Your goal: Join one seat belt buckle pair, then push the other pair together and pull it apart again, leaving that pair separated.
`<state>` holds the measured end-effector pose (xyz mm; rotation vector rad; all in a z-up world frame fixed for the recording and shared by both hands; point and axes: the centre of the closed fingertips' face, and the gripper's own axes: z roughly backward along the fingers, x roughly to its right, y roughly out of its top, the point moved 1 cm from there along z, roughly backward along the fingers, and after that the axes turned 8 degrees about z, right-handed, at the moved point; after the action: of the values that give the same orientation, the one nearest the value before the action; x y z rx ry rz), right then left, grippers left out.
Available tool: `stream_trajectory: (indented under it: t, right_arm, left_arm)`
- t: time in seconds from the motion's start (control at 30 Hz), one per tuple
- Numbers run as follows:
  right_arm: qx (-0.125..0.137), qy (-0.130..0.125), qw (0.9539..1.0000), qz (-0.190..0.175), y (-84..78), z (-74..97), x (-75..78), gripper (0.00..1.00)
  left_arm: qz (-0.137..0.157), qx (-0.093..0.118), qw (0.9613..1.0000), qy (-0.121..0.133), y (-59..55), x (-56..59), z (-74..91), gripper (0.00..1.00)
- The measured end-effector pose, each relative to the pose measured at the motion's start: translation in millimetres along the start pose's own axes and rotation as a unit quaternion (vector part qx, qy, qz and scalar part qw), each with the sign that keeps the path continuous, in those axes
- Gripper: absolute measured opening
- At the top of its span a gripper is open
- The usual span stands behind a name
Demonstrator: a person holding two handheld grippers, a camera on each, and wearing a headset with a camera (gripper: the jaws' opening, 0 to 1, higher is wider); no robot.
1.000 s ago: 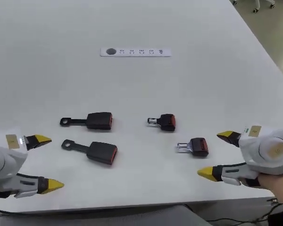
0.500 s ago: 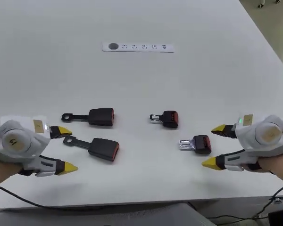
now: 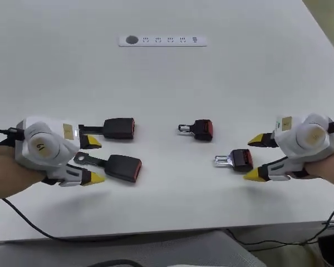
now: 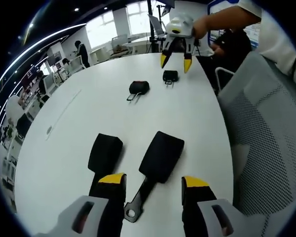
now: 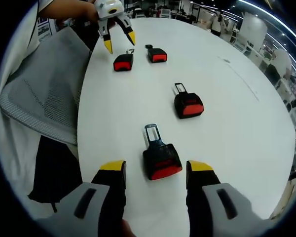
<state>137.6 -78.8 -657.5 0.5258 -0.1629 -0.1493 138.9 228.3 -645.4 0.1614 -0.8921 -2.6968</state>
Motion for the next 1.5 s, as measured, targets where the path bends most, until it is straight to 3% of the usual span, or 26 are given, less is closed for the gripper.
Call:
stream_trajectory:
  t: [0.07, 0.5, 0.6, 0.87, 1.07, 1.5]
  right_arm:
    - [-0.008, 0.007, 0.9999, 0.007, -3.4, -2.6, 2.0, 0.46]
    - [-0.026, 0.033, 0.9986, 0.032, -4.8, -22.4, 7.7, 0.43]
    - [-0.029, 0.039, 0.9983, 0.033, -3.5, -22.8, 7.7, 0.41]
    - [-0.046, 0.052, 0.9963, 0.050, -9.6, -22.7, 5.7, 0.36]
    - [-0.048, 0.061, 0.9957, 0.050, -10.6, -23.4, 5.5, 0.34]
    - [-0.052, 0.066, 0.9949, 0.055, -14.8, -28.2, 6.8, 0.34]
  left_arm:
    - [-0.016, -0.003, 0.9998, -0.008, 1.3, 1.0, -3.8, 0.43]
    - [-0.052, -0.026, 0.9977, -0.036, 0.1, -0.5, -25.5, 0.35]
    - [-0.057, -0.025, 0.9967, -0.052, 1.1, 4.2, -31.2, 0.33]
    - [-0.074, -0.035, 0.9956, -0.045, -1.3, 4.3, -36.1, 0.35]
    - [-0.080, -0.056, 0.9947, -0.034, -6.7, 0.7, -38.8, 0.33]
    - [-0.060, -0.046, 0.9964, -0.038, -7.8, 1.8, -38.3, 0.32]
